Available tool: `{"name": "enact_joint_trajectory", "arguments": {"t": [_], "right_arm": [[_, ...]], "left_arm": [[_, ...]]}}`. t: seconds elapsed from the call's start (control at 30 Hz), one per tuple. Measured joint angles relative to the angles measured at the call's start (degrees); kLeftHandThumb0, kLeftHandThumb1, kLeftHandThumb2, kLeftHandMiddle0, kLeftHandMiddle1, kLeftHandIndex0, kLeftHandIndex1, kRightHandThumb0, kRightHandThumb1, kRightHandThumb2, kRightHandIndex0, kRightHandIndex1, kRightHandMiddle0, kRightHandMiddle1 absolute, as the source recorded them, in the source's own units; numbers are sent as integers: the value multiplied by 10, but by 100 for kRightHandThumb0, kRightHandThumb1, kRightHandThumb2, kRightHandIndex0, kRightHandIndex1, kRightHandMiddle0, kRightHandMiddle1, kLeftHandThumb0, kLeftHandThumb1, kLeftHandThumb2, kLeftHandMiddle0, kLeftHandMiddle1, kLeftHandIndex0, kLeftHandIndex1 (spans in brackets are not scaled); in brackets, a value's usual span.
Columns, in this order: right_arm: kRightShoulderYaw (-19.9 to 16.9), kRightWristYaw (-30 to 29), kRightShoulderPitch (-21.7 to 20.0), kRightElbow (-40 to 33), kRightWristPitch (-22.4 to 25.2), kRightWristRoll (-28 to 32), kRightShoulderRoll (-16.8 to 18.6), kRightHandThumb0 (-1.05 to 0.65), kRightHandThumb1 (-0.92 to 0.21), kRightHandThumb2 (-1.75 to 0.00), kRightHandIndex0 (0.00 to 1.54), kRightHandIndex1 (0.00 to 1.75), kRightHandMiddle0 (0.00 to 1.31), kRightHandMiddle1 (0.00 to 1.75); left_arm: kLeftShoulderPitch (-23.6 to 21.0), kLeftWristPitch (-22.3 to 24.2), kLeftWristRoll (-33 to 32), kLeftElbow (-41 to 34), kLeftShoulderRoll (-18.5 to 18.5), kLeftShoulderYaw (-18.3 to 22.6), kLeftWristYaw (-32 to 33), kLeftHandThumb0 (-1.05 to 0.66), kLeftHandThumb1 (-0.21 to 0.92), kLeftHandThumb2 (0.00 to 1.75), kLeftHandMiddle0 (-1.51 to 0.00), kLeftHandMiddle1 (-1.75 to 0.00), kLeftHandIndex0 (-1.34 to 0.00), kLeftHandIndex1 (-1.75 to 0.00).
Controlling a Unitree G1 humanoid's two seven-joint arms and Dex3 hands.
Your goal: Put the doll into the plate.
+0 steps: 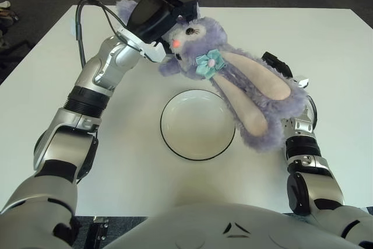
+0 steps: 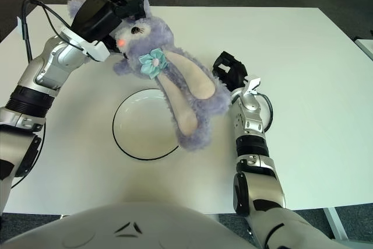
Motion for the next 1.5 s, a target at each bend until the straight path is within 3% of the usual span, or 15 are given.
{"name": "enact_joint_trajectory", "arguments": {"t": [0.07, 0.3, 1.17, 1.27, 1.37, 1.5], "right_arm": [[0, 0, -2, 3, -2, 0, 0, -1, 10, -175, 92, 175, 75, 162], [0, 1, -4, 9, -7, 0, -1, -1, 10, -175, 93, 175, 77, 160], [0, 7, -14, 28, -15, 0, -2, -1, 11, -175, 92, 175, 77, 160], [-1, 8, -16, 31, -15, 1, -2, -1, 11, -175, 93, 175, 79, 158], [-2, 10, -20, 35, -15, 2, -2, -1, 12, -175, 93, 175, 80, 157], [-4, 12, -23, 40, -15, 2, -2, -1, 12, -175, 93, 175, 80, 156]], "left_arm": [[4, -8, -11, -2, -1, 2, -7, -1, -11, 175, -91, -175, -79, -160], [23, -36, -51, -8, -9, 8, -34, -1, 2, 165, -73, -175, -71, -173], [30, -168, -121, 23, -10, 20, -105, -1, 10, 157, -66, -175, -65, -175], [30, -181, -118, 24, -10, 23, -105, -1, 9, 157, -66, -175, -65, -175], [32, -190, -117, 24, -10, 25, -105, -1, -3, 167, -82, -175, -74, -164], [36, -197, -121, 25, -10, 26, -110, -1, -7, 173, -87, -175, -73, -168]]}}
